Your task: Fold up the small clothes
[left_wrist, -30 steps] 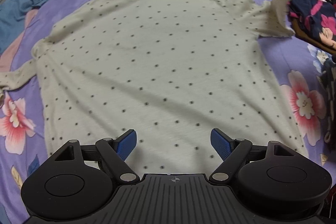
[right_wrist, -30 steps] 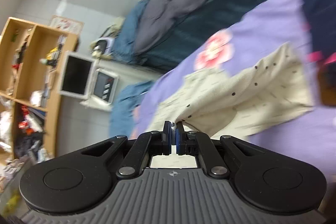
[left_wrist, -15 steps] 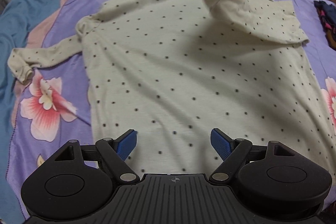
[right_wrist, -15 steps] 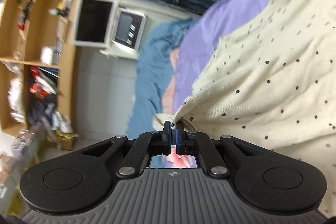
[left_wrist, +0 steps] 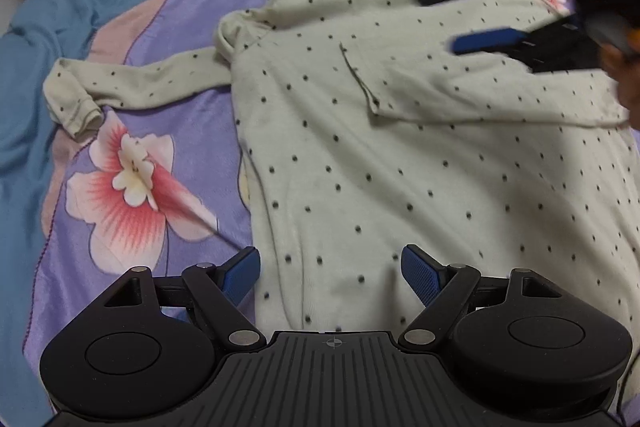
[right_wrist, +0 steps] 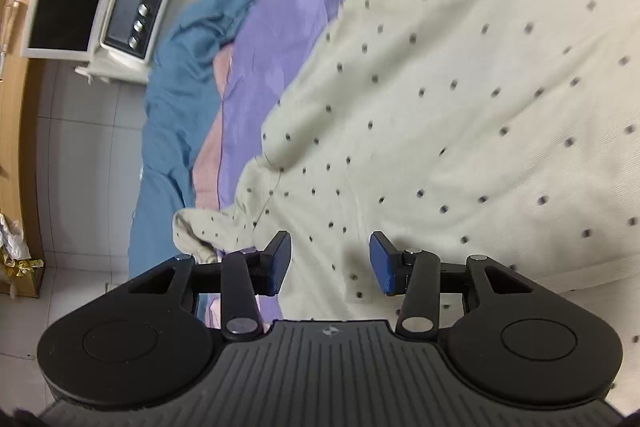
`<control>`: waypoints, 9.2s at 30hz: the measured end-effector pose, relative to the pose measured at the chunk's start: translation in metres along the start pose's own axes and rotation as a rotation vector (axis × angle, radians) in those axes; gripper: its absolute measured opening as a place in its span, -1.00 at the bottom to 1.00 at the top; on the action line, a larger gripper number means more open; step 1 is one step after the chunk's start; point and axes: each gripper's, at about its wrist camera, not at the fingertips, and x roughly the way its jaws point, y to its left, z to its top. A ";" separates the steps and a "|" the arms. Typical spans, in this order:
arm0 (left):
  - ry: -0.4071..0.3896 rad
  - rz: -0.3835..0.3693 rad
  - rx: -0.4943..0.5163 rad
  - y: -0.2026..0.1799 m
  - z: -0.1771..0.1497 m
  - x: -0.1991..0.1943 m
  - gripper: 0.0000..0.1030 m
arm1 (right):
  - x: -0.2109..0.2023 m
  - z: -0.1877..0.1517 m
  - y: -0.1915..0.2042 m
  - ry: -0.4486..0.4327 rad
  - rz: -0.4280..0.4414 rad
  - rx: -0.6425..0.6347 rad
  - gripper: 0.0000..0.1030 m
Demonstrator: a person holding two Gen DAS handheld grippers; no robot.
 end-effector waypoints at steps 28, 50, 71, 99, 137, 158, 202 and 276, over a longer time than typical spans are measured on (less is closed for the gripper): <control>-0.165 -0.112 -0.048 -0.025 0.126 0.072 -0.07 | -0.160 -0.086 -0.120 -0.311 -0.495 0.095 0.23; -0.135 -0.020 -0.243 0.056 0.122 0.073 -0.15 | -0.128 -0.036 -0.118 -0.320 -0.855 -0.240 0.06; -0.219 -0.003 -0.189 0.075 0.077 0.022 1.00 | -0.145 -0.074 -0.086 -0.357 -0.777 -0.227 0.36; -0.168 0.433 -0.362 0.208 0.103 0.060 0.53 | -0.112 -0.136 -0.070 -0.129 -0.707 -0.234 0.58; -0.283 -0.254 -0.212 0.002 0.155 -0.055 -0.32 | -0.140 -0.146 -0.090 -0.214 -0.658 -0.043 0.62; -0.077 -0.365 0.252 -0.241 0.103 0.028 1.00 | -0.191 -0.177 -0.143 -0.357 -0.655 0.207 0.62; -0.221 0.044 0.016 -0.003 0.090 0.061 1.00 | -0.088 -0.048 -0.055 -0.259 -0.629 -0.415 -0.26; -0.187 0.200 -0.135 0.143 0.071 0.025 1.00 | -0.167 -0.161 -0.123 -0.194 -0.757 -0.042 0.66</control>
